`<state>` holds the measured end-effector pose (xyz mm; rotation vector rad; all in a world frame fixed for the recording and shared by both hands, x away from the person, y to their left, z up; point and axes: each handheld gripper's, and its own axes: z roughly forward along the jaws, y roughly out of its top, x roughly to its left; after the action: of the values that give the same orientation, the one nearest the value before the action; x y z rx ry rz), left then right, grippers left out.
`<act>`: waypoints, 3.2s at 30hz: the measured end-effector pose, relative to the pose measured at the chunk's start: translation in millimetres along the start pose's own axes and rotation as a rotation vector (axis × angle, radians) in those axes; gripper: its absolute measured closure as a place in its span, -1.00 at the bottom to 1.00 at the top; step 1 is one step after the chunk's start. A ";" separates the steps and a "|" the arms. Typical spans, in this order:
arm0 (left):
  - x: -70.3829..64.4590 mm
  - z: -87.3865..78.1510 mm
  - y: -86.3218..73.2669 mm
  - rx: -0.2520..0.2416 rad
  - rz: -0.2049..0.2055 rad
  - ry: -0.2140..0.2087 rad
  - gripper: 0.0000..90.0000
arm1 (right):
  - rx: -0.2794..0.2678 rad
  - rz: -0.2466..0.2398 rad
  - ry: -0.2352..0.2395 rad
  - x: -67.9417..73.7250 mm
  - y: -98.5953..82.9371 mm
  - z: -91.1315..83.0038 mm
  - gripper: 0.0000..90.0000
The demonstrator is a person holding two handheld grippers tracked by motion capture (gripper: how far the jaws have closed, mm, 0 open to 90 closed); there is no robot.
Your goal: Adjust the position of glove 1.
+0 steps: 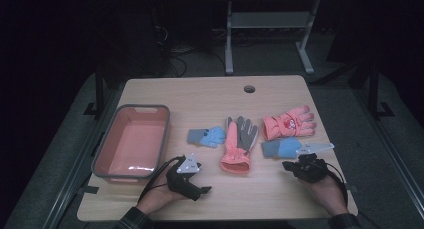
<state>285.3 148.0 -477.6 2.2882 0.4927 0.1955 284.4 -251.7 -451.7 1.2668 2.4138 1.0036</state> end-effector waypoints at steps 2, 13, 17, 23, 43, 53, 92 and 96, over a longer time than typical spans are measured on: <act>0.0 0.0 0.0 0.000 0.000 0.000 -0.72 | -0.007 0.008 0.000 -0.1 1.5 0.2 1.00; -0.1 0.0 0.1 0.002 0.002 0.002 -0.72 | -0.047 -0.003 -0.031 -4.9 24.9 9.6 1.00; 0.1 0.1 0.1 0.000 0.001 0.000 -0.72 | -0.054 -0.001 -0.021 -5.8 35.0 19.3 1.00; 0.1 -0.1 0.3 0.004 0.002 -0.001 -0.72 | -0.060 -0.003 -0.018 -9.2 45.2 31.0 1.00; -0.6 -0.6 -0.5 0.000 0.000 0.002 -0.72 | -0.014 0.003 -0.008 -17.0 56.2 62.2 1.00; -0.5 -0.7 -0.5 0.000 0.000 0.002 -0.72 | 0.020 -0.047 0.026 -3.9 46.4 50.8 1.00; -0.5 -0.9 -0.6 0.001 0.003 0.003 -0.72 | 0.028 -0.069 0.042 1.4 12.6 8.5 1.00; -0.4 -0.9 -0.6 0.000 0.004 0.001 -0.72 | 0.032 -0.090 0.041 0.0 15.0 15.9 1.00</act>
<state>284.5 148.8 -477.4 2.2894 0.4891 0.1990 301.7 -238.4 -453.4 1.1474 2.5032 0.9783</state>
